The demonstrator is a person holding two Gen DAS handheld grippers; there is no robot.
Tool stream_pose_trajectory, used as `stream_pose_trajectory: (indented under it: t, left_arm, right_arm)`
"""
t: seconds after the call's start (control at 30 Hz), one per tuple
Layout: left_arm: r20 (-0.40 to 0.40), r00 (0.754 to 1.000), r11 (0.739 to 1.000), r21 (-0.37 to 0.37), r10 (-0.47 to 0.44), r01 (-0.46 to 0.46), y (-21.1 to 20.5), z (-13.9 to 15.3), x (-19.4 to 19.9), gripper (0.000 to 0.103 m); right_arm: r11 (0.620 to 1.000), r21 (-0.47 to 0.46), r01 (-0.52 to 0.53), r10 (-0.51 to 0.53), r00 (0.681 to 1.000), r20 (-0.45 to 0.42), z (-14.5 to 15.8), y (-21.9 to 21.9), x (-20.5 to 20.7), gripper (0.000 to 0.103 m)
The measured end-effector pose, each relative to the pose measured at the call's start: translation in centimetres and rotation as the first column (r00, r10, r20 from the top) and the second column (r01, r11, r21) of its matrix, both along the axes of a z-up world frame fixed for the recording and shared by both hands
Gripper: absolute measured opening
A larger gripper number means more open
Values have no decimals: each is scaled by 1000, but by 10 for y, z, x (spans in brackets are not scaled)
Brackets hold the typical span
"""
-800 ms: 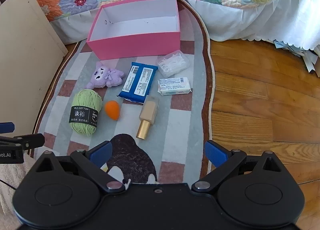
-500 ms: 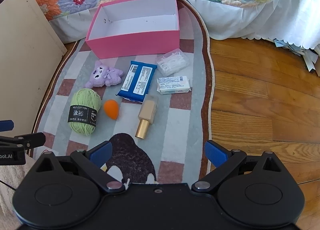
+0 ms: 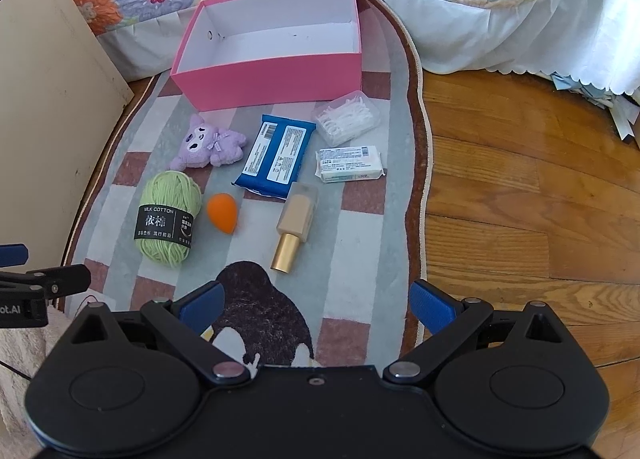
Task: Organize objects
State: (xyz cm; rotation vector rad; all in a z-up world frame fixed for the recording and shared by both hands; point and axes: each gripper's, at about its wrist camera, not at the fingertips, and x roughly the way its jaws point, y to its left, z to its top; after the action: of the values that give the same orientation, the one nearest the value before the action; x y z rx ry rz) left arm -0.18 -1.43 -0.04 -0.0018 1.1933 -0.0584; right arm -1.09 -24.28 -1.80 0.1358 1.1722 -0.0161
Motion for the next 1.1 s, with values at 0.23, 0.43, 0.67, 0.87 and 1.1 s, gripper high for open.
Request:
stream_pose_trajectory:
  t: [0.23,0.43,0.67,0.87,1.1]
  left_arm:
    - [1,999,999,-12,34,-34,5,0,4,103]
    - [11,999,998,32,45,-45,11,-1,7,103]
    - [3,998,998,18,68,-68,21,-3,7,103]
    - [24,999,999,30,36,-36,17,1,5,103]
    - [16,996,996,-41,85,-85,28,3,7,103]
  right_arm:
    - [1000,-6,-2,2,1000,-5,-3,1,2,101]
    - [1000,-2,0,0,1000,-9,-4,1,3,101]
    - [1000,3,2,-2,1000,-17,-7,1,3,101]
    - [1000,2,4,-4,1000,-18,-7,1,3,101]
    - [1000,0,2,-2,1000,-25,-5,-2,4,101]
